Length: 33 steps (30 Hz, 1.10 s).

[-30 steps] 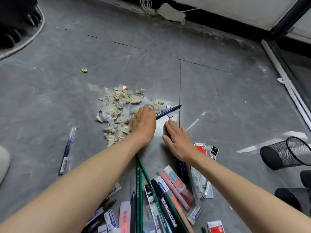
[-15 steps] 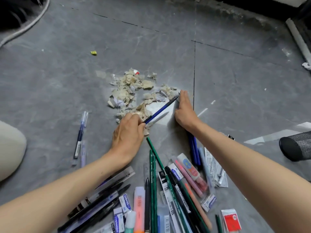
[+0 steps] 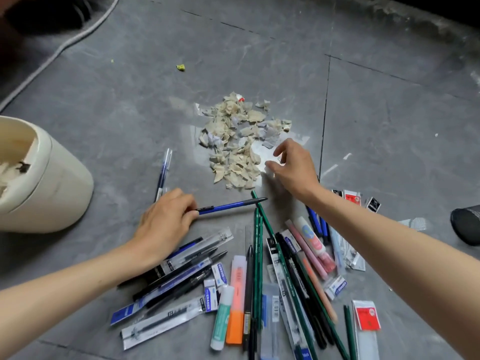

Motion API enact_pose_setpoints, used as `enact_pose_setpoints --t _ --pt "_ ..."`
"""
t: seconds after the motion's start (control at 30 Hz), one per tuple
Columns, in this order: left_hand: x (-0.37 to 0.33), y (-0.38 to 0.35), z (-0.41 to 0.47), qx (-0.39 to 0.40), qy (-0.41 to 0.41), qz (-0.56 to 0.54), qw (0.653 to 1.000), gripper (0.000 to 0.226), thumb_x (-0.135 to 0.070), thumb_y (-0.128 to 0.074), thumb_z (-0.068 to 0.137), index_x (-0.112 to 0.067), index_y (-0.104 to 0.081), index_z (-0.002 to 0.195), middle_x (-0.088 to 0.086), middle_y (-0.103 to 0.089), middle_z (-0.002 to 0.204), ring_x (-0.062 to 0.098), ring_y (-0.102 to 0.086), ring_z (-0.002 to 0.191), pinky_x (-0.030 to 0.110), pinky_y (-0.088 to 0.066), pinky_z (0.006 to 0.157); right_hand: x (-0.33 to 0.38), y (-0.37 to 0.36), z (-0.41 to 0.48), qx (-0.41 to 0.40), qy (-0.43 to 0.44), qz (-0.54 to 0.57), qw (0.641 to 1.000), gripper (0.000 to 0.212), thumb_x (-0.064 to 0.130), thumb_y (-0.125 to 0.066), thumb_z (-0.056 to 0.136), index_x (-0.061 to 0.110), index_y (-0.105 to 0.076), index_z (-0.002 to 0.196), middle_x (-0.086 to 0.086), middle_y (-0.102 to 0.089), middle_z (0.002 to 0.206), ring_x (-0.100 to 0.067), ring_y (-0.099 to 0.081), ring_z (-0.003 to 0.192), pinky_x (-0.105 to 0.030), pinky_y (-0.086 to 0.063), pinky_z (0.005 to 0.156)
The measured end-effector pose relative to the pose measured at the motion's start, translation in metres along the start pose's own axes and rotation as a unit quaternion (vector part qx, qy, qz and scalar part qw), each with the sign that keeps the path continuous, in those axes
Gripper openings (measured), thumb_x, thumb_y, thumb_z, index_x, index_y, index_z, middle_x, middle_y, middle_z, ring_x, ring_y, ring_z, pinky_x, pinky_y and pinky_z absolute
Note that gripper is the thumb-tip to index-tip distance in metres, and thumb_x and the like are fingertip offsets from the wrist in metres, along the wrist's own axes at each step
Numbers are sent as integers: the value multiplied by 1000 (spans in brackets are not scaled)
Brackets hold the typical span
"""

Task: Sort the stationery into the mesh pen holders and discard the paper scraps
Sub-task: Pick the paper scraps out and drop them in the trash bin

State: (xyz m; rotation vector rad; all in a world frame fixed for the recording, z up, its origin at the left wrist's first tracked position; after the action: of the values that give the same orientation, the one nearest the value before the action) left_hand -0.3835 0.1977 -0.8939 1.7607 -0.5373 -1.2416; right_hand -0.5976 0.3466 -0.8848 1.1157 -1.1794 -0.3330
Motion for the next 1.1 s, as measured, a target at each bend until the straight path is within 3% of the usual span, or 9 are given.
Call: enact_pose_setpoints --t 0.07,0.17,0.33,0.43,0.57,0.73,0.87,0.97,1.1 --pt "4 0 -6 11 -8 17 1000 6 -22 -62 87 -18 -62 83 -7 -45 80 15 -46 84 32 -39 73 4 -11 -8 76 -4 -35 996 22 36 -69 82 16 -60 80 3 -59 80 -18 -56 79 -35 -46 69" --pt "10 -1 -17 35 -19 53 998 6 -26 -61 88 -21 -62 85 -7 -46 82 15 -47 86 30 -39 72 16 -27 -24 167 -6 -50 985 33 45 -74 76 13 -63 75 0 -63 74 -17 -57 72 -31 -45 63" --pt "6 -2 -21 82 -41 103 990 10 -32 -57 90 -24 -63 91 -8 -45 90 14 -47 94 26 -39 76 19 -44 -37 238 -36 -108 965 21 23 -74 76 5 -65 72 -8 -69 76 -19 -62 69 -29 -46 59" --pt "1 3 -11 61 -33 78 995 17 -29 -51 93 -20 -64 100 -5 -47 95 15 -45 99 30 -41 84 13 -44 -46 289 -83 -120 946 16 12 -67 76 8 -57 64 -8 -61 65 -20 -58 60 -28 -46 57" --pt "-17 -2 12 62 -69 73 993 34 -25 -44 97 -15 -53 128 2 -46 133 20 -37 124 35 -28 104 4 -36 -59 338 -108 -132 926 20 15 -70 79 5 -63 64 -4 -59 54 -11 -52 45 -18 -43 47" --pt "-51 -35 34 107 -110 95 984 48 -27 -35 100 -17 -29 146 3 -22 154 20 -16 141 36 -11 115 9 -18 -46 270 -61 -135 951 31 34 -70 82 5 -70 71 -4 -63 65 -7 -50 52 -14 -37 45" --pt "-72 -40 54 73 -124 51 988 41 -24 -36 100 -16 -40 139 3 -35 146 20 -27 135 35 -18 111 15 -15 -32 212 -25 -111 971 22 30 -71 81 8 -71 82 -1 -61 74 -13 -54 68 -23 -37 53" --pt "-60 -21 68 -5 -94 -14 995 33 -15 -41 97 -13 -49 129 4 -46 134 20 -38 122 33 -29 105 18 -26 -27 200 -17 -83 976 19 30 -71 80 12 -68 77 1 -59 71 -16 -56 73 -24 -39 61" --pt "-24 -3 101 -38 -18 -2 999 41 -11 -43 95 -7 -41 135 12 -34 145 28 -30 131 38 -25 109 28 -46 -19 202 -9 -71 977 17 28 -70 81 14 -61 76 -2 -63 79 -17 -56 74 -26 -39 60"
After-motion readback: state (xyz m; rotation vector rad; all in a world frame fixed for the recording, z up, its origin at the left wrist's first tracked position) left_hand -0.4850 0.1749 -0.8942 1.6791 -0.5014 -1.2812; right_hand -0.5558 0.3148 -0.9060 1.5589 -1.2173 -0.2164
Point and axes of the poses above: each hand's wrist, its own z-axis towards the middle knuckle, its own y-axis out of the back of the hand, x = y × z, the point moved 9 cm from there along z, towards the middle knuckle
